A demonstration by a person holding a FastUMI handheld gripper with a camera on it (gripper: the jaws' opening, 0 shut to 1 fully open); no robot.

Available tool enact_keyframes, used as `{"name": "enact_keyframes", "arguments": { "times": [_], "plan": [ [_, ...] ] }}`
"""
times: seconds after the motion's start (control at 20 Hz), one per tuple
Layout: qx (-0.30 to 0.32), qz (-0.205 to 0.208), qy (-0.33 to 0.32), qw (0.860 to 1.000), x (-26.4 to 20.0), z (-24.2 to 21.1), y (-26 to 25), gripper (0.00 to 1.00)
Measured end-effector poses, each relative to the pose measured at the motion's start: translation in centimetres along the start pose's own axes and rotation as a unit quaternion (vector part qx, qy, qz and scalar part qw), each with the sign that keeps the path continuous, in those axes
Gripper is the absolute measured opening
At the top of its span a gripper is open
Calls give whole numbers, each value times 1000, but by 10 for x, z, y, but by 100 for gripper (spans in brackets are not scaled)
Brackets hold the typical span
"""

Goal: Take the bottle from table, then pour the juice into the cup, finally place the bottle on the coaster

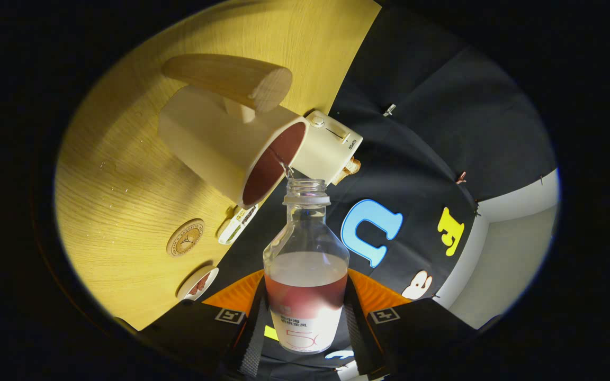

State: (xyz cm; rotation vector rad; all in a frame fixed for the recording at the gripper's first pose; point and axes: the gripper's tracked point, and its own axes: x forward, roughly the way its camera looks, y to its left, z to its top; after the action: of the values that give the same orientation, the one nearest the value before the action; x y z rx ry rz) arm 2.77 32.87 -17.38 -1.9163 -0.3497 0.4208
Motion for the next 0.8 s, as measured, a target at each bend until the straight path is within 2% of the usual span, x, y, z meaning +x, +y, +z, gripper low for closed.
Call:
{"name": "enact_keyframes", "arguments": {
  "times": [0.4,0.8],
  "plan": [
    [-50,-18,-24,998,5,-2,-8,70],
    [-112,-45,-68,990,6,6,-18,70]
  ]
}}
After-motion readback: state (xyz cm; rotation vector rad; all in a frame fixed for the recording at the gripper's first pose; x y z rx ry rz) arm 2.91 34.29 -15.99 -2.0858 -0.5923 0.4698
